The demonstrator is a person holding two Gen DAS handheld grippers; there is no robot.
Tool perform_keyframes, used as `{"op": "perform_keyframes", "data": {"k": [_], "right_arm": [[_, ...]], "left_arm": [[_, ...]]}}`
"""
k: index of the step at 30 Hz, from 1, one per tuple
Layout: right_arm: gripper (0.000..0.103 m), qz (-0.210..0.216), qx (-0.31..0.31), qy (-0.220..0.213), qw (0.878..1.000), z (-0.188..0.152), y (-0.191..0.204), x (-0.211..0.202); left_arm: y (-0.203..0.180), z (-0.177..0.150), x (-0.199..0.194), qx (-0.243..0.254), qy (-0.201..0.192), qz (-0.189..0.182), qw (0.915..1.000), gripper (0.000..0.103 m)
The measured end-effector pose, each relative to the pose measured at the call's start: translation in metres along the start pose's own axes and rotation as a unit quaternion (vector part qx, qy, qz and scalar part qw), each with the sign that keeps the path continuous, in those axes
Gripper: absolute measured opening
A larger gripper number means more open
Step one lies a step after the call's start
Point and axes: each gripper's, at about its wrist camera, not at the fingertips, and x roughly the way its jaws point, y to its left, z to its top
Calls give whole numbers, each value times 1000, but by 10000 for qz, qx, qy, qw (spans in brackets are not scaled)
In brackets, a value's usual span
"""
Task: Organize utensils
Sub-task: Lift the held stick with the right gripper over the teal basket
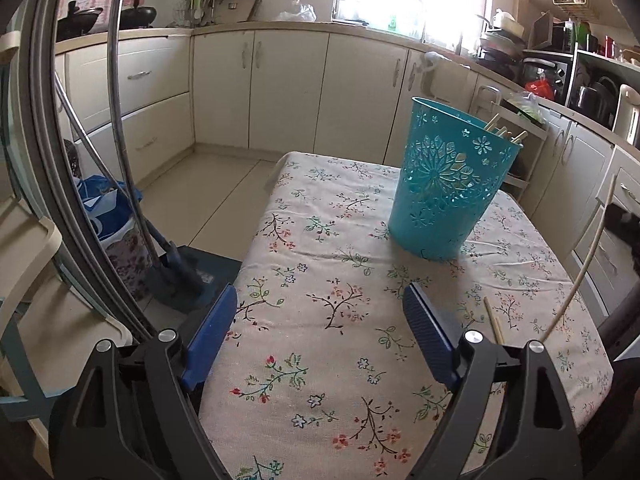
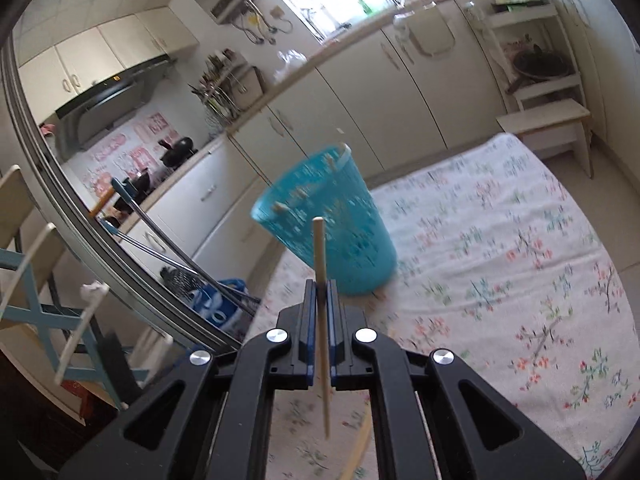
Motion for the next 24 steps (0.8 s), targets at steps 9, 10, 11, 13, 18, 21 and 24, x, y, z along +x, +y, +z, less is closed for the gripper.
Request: {"op": "perform_keyframes", "data": {"k": [9, 10, 11, 13, 18, 21, 24], "right_arm": [[6, 250, -318, -221, 9989, 35, 41, -7], [5, 270, -362, -239, 9987, 39, 46, -8], [5, 288, -404, -254, 9984, 43, 49, -8], [5, 349, -459, -276, 9980, 49, 56, -10], [5, 520, -592, -368, 9962, 71, 75, -15], [5, 567, -719, -503, 9945, 89, 87, -17], [5, 640, -805, -727, 9920, 112, 99, -21]], "left_arm": [[12, 0, 11, -243, 12, -69, 9997, 81], [12, 0, 12, -256, 16, -76, 9996, 81], [12, 0, 12, -265, 26, -78, 9996, 81], [13, -1, 14, -292, 49, -87, 9995, 81], [13, -2, 16, -301, 69, -102, 9995, 81], [13, -3, 16, -305, 77, -116, 9994, 81], [12, -2, 17, -291, 69, -125, 9995, 81]]}}
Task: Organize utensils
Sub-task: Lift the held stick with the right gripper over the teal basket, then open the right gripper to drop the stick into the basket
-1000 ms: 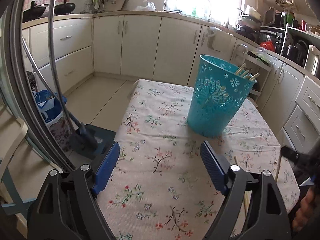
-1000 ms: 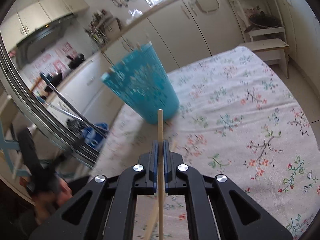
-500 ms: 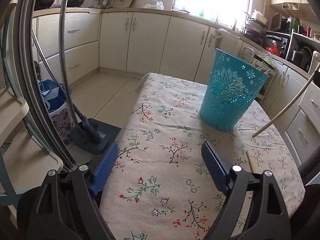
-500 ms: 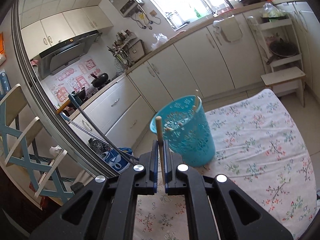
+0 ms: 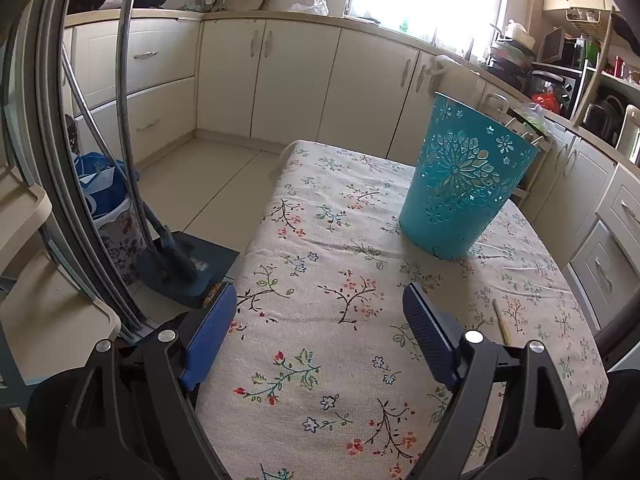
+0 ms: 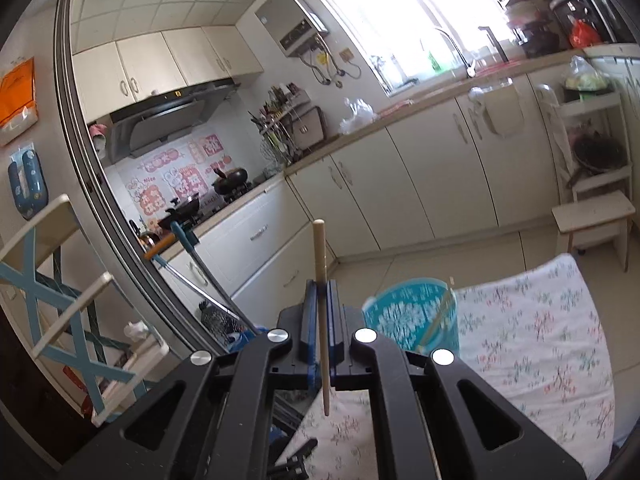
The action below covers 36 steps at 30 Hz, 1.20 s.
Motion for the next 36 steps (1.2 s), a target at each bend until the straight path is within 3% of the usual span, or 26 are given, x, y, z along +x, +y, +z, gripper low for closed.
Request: {"op": "perform_keyframes", "data": {"k": [5, 9, 17, 22, 31, 36], "right_arm": [[5, -154, -328, -420, 9985, 36, 14, 7], [5, -510, -528, -449, 9963, 44, 10, 35], [5, -1263, -677, 229, 9894, 5, -23, 116], [6, -1529, -654, 782, 9830, -24, -36, 144], [22, -1631, -698, 587, 9824, -34, -22, 95], [31, -1750, -540, 670, 9808, -64, -24, 55]], "left_arm": [[1, 0, 0, -31, -17, -26, 10000, 81], [-1, 0, 1, 1, -24, -39, 10000, 81], [-12, -4, 1, 235, -34, -96, 9997, 81], [-17, -8, -1, 358, -24, -164, 9992, 81], [-19, -10, -3, 390, -40, -185, 9991, 82], [-19, -12, -7, 428, -64, -217, 9988, 83]]}}
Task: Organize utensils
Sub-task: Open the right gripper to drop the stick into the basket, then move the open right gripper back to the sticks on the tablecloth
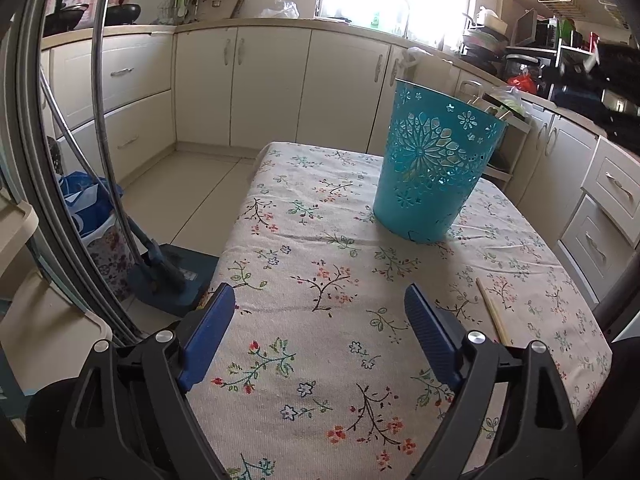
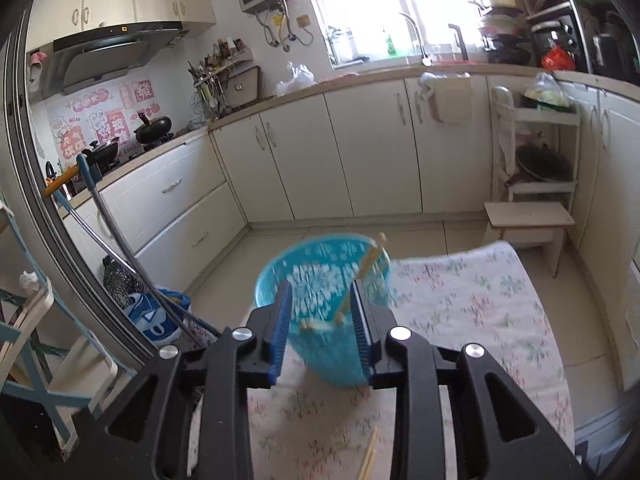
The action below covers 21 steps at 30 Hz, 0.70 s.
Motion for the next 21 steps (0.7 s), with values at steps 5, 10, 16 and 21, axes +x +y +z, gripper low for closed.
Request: {"op": "perform_keyframes", "data": {"k": [5, 10, 16, 21], "right_arm": [[32, -250, 219, 504, 9982, -57, -19, -9], [32, -517, 496, 932, 9931, -107, -36, -12], [32, -608, 557, 1249, 9887, -140, -41, -9], [32, -586, 531, 1411, 9868, -157, -38, -4]], "left_arm": [[1, -2, -6, 10, -50, -40, 10000, 83], [4, -2, -9, -25, -60, -63, 10000, 84], [5, -2, -7, -45, -40, -71, 10000, 84], [3, -4, -5, 15, -1, -42, 10000, 84]]}}
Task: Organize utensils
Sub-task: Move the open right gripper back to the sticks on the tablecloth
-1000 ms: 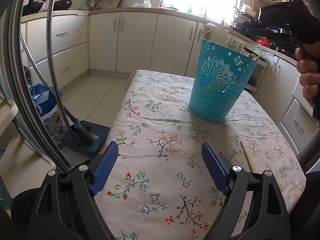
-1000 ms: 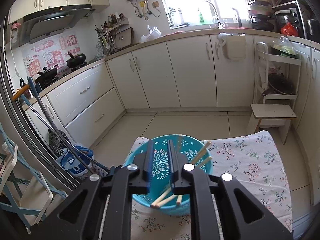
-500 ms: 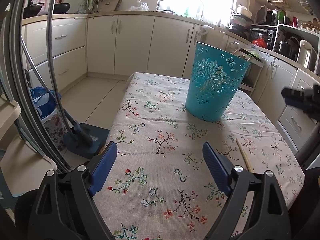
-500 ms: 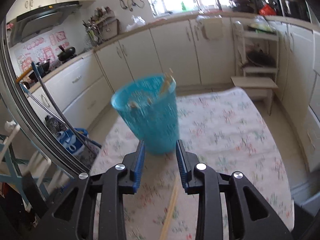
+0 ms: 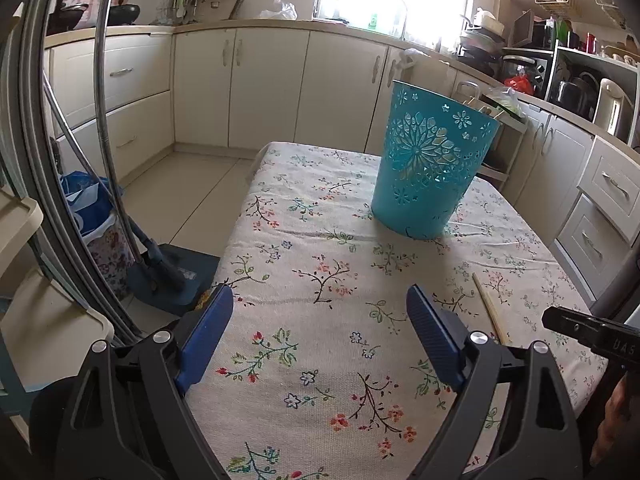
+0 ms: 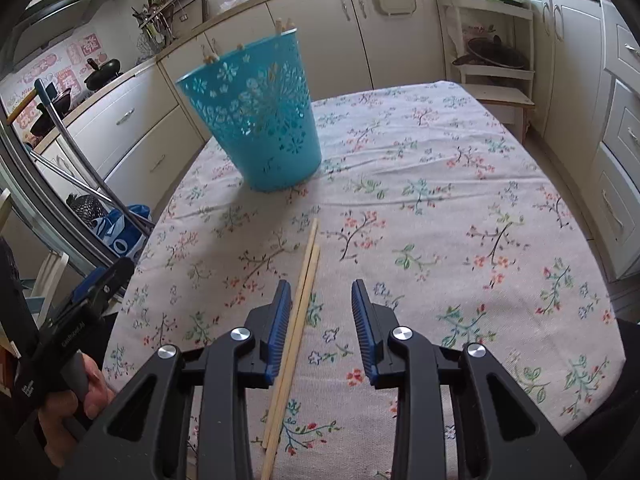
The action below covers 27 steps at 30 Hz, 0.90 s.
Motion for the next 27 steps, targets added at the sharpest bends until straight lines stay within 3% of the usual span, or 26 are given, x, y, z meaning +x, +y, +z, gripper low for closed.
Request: {"op": "perform_keyframes", "data": {"k": [19, 27], "right_arm": [[32, -187, -335, 399, 9985, -20, 12, 26], [32, -115, -265, 348, 9990, -21, 9, 25]], "left_arm": [[-2, -1, 1, 44, 18, 8, 10000, 85], [-5, -2, 3, 102, 40, 15, 9999, 85]]}}
